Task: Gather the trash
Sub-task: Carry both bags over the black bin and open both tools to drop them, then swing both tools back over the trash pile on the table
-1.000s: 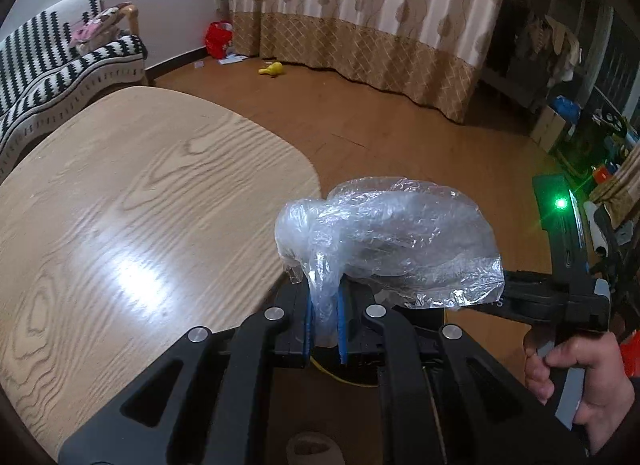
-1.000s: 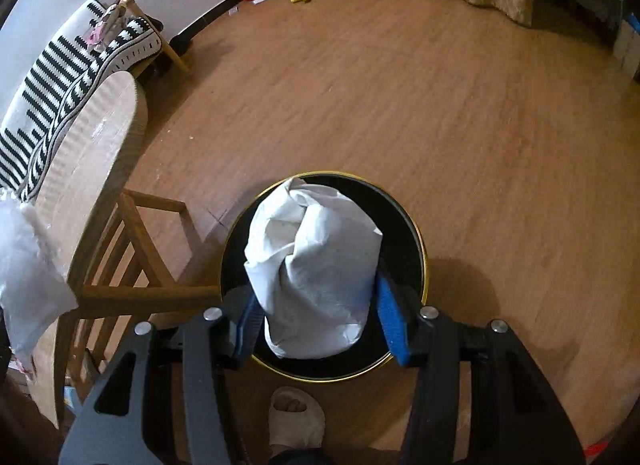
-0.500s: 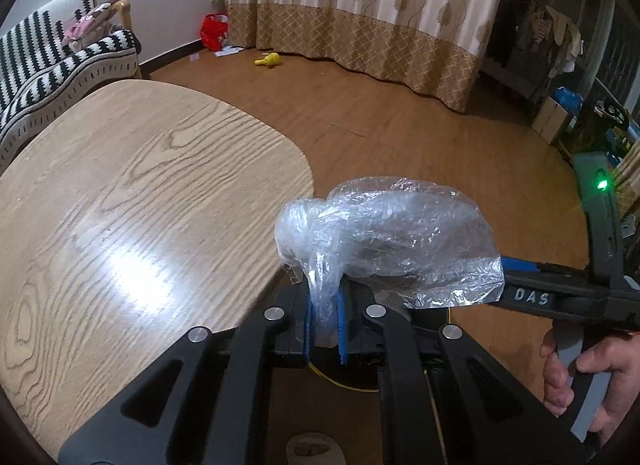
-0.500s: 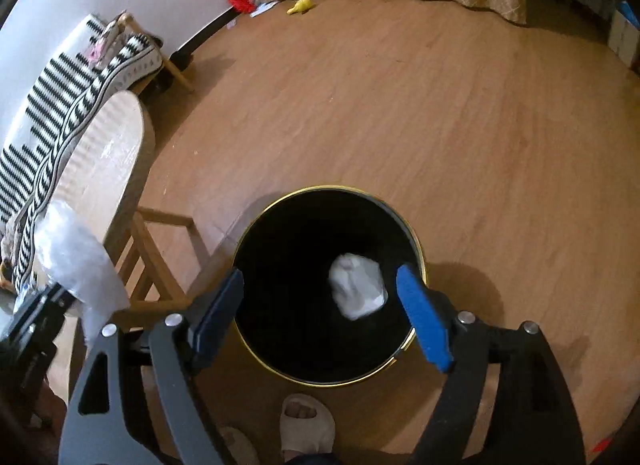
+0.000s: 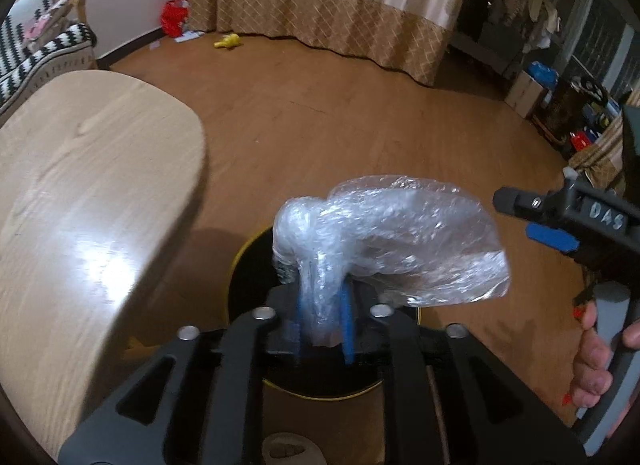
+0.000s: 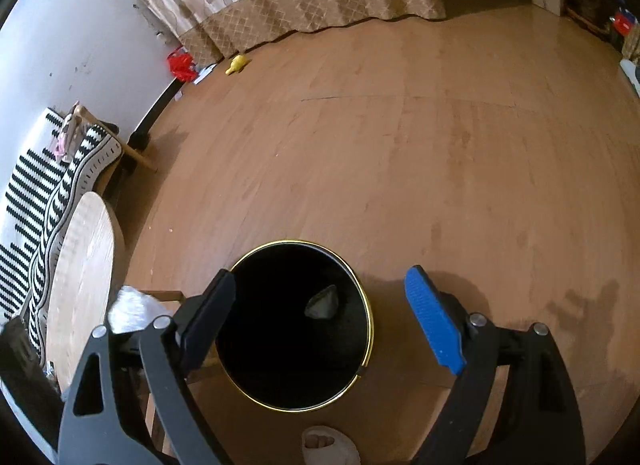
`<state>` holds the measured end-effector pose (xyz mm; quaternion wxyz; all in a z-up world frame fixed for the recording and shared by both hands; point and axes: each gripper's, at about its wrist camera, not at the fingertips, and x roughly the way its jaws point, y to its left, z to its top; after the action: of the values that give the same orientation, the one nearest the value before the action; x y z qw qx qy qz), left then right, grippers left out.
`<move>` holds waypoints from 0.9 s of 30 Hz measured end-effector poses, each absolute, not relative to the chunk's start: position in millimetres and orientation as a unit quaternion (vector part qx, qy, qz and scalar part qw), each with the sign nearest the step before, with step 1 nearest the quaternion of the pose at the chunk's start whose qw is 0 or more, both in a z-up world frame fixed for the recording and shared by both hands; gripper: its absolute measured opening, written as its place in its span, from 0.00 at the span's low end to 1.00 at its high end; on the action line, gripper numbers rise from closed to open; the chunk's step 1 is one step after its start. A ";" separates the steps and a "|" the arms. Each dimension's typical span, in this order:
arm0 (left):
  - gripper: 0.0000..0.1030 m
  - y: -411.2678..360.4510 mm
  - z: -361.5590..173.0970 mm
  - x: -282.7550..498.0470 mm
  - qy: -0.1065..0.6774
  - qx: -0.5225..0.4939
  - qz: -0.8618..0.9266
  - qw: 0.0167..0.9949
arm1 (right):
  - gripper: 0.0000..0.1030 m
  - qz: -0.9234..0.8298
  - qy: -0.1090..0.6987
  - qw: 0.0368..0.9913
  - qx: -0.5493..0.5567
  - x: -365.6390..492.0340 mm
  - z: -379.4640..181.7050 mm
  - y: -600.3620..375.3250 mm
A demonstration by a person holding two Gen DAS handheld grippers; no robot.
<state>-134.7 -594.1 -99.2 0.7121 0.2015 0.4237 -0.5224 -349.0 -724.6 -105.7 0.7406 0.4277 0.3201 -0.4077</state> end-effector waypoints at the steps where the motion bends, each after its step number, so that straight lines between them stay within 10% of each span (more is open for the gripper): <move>1: 0.44 -596.0 -102.3 -135.4 0.428 0.203 -0.524 0.708 | 0.82 -0.407 0.320 0.741 0.428 -348.2 -105.4 -724.6; 3: 0.70 -596.4 -103.8 -136.4 0.427 0.201 -0.522 0.710 | 0.82 -0.406 0.321 0.742 0.426 -345.9 -104.5 -724.9; 16: 0.87 -565.0 -63.4 -123.5 0.419 0.164 -0.521 0.725 | 0.82 -0.396 0.318 0.763 0.400 -330.7 -90.4 -709.0; 27: 0.92 -376.6 11.2 -27.1 0.375 0.112 -0.385 0.836 | 0.83 -0.247 0.335 0.863 0.286 -201.9 -29.1 -594.0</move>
<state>-27.1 -376.6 11.2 0.8360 0.1115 0.3749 -0.3848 -201.9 -594.0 -29.1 0.8629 0.2864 0.3352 -0.2472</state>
